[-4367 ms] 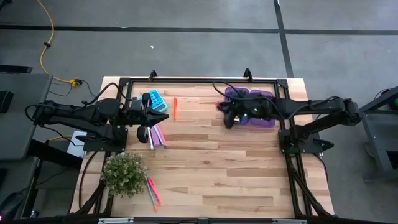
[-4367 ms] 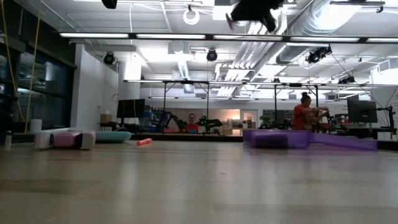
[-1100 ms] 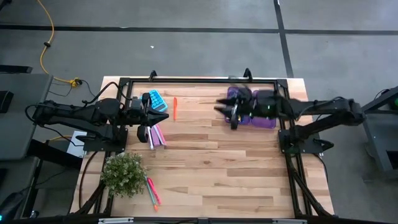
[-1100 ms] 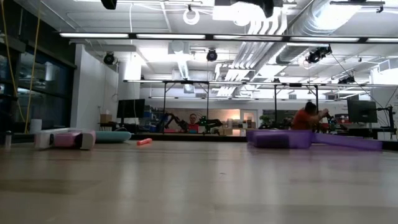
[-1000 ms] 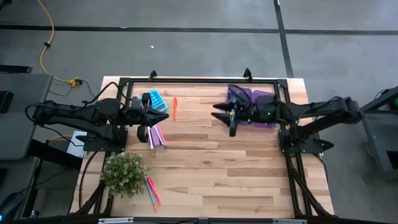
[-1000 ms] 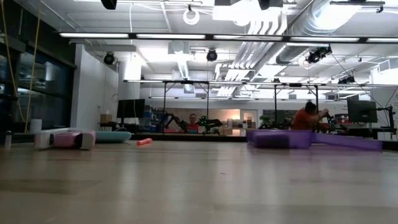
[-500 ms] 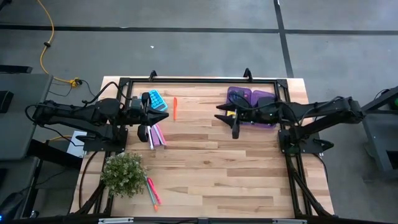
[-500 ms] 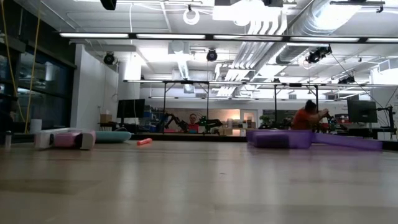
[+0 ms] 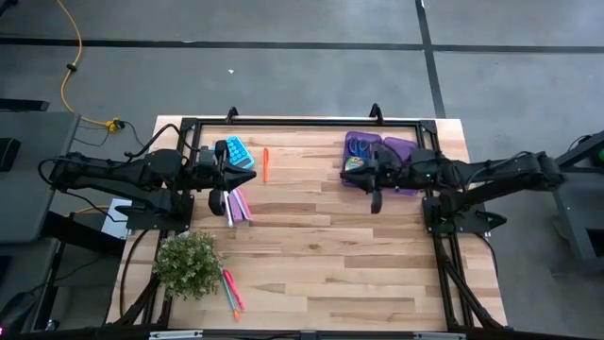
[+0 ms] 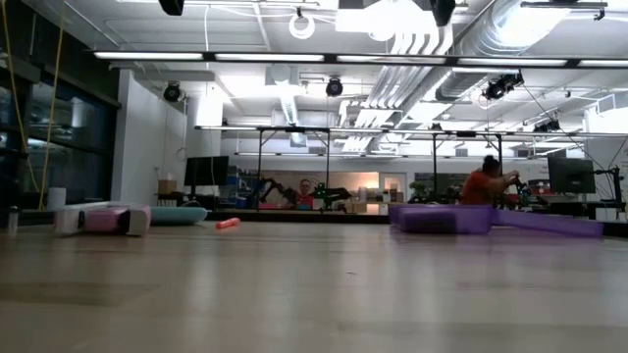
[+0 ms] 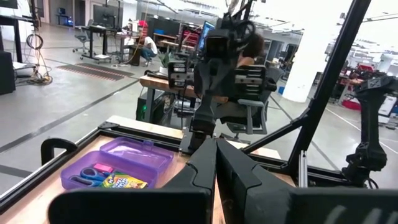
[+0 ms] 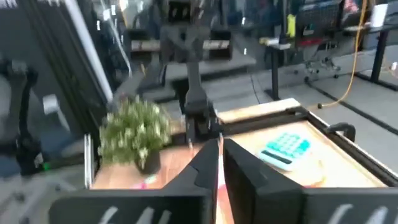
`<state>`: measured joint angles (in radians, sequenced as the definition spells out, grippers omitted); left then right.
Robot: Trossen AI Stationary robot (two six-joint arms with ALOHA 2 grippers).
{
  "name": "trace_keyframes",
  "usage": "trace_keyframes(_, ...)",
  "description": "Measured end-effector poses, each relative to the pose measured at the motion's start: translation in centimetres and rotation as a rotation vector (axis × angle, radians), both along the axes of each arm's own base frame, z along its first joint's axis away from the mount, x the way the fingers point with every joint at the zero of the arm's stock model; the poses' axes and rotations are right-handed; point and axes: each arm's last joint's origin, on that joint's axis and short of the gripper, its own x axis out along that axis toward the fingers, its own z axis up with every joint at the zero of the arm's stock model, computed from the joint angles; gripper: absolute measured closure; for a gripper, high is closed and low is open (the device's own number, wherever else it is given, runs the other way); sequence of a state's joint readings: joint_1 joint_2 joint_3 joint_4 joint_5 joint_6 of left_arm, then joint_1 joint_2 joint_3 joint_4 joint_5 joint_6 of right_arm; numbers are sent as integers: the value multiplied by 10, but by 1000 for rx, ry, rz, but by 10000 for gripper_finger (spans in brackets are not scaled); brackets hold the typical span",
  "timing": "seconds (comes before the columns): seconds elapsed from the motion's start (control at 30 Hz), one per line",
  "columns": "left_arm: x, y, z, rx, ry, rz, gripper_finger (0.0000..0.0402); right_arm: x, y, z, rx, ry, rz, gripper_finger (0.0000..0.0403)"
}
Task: Pack school essentials
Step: Put the light blue pencil into the violet supply box
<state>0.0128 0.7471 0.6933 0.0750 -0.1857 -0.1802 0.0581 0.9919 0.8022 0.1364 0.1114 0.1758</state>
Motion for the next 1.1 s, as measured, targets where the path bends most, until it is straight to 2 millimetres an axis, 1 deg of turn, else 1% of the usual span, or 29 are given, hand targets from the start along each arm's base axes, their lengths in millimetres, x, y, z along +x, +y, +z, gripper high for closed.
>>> trace_keyframes(0.1,0,0,0,0,0,-2,402,-9,-3,-8,8,-93,-11,396)
trace_keyframes(0.2,0,0,0,0,0,-1,402,-14,-6,-14,8,-115,-11,399)
trace_keyframes(0.53,0,0,0,0,1,4,401,-15,-7,-14,12,-119,-9,402)
trace_keyframes(0.63,2,0,-2,-2,11,10,391,-15,-7,-14,13,-119,-9,402)
trace_keyframes(0.77,6,0,-4,0,29,11,349,-15,-7,-14,13,-119,-9,402)
trace_keyframes(1.0,11,0,-8,16,55,6,240,-15,-6,-15,12,-116,9,403)
trace_keyframes(1.1,10,0,-8,15,53,5,203,-15,-6,-15,12,-115,9,403)
